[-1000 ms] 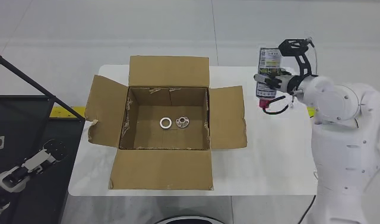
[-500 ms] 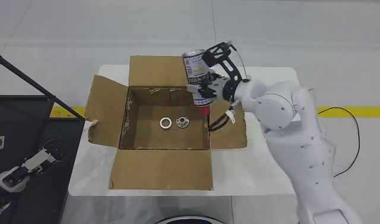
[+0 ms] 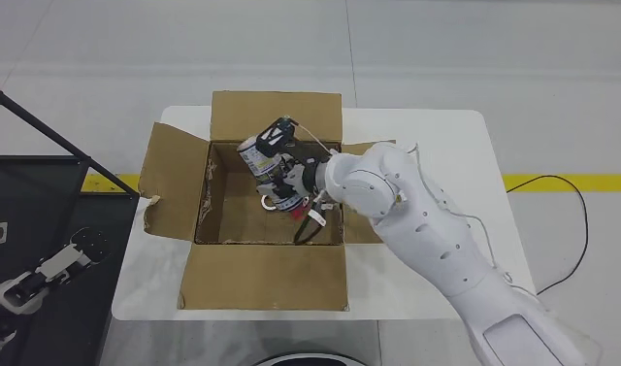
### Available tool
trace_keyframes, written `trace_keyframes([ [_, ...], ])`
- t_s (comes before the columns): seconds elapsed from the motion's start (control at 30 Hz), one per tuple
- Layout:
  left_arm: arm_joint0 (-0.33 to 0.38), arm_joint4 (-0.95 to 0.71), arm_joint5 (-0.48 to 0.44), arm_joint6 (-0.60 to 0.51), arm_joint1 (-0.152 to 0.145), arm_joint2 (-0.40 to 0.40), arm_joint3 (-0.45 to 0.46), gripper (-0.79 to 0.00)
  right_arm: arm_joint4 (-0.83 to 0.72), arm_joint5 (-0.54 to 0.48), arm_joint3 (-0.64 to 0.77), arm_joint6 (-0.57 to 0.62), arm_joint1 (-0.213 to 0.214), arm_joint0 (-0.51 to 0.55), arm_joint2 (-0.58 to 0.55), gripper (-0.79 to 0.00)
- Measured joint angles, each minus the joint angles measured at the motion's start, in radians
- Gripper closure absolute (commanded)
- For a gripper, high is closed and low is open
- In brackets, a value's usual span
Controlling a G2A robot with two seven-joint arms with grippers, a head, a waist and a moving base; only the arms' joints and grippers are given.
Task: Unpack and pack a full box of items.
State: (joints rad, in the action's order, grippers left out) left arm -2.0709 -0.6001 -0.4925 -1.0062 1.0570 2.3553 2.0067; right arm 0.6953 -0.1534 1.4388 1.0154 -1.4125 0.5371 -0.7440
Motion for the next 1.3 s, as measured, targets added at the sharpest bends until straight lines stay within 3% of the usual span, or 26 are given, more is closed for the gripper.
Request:
trace_keyframes([
  [0.47, 0.000, 0.000, 0.000, 0.000, 0.000, 0.000, 0.000, -0.785, 0.023, -0.001, -0.015, -0.014, -0.004, 0.001, 0.020, 0.000],
  [0.73, 0.000, 0.000, 0.000, 0.000, 0.000, 0.000, 0.000, -0.785, 0.117, -0.123, -0.028, -0.019, -0.025, -0.012, 0.117, 0.000],
  [1.13, 0.000, 0.000, 0.000, 0.000, 0.000, 0.000, 0.000, -0.785, 0.054, -0.356, -0.179, 0.029, -0.070, -0.093, 0.205, 0.000],
  [1.17, 0.000, 0.000, 0.000, 0.000, 0.000, 0.000, 0.000, -0.785, 0.051, -0.362, -0.189, 0.034, -0.073, -0.098, 0.210, -0.012],
  [1.23, 0.000, 0.000, 0.000, 0.000, 0.000, 0.000, 0.000, -0.785, 0.043, -0.373, -0.209, 0.040, -0.080, -0.108, 0.219, -0.108],
  [1.3, 0.000, 0.000, 0.000, 0.000, 0.000, 0.000, 0.000, -0.785, 0.035, -0.383, -0.229, 0.040, -0.086, -0.115, 0.223, -0.123],
])
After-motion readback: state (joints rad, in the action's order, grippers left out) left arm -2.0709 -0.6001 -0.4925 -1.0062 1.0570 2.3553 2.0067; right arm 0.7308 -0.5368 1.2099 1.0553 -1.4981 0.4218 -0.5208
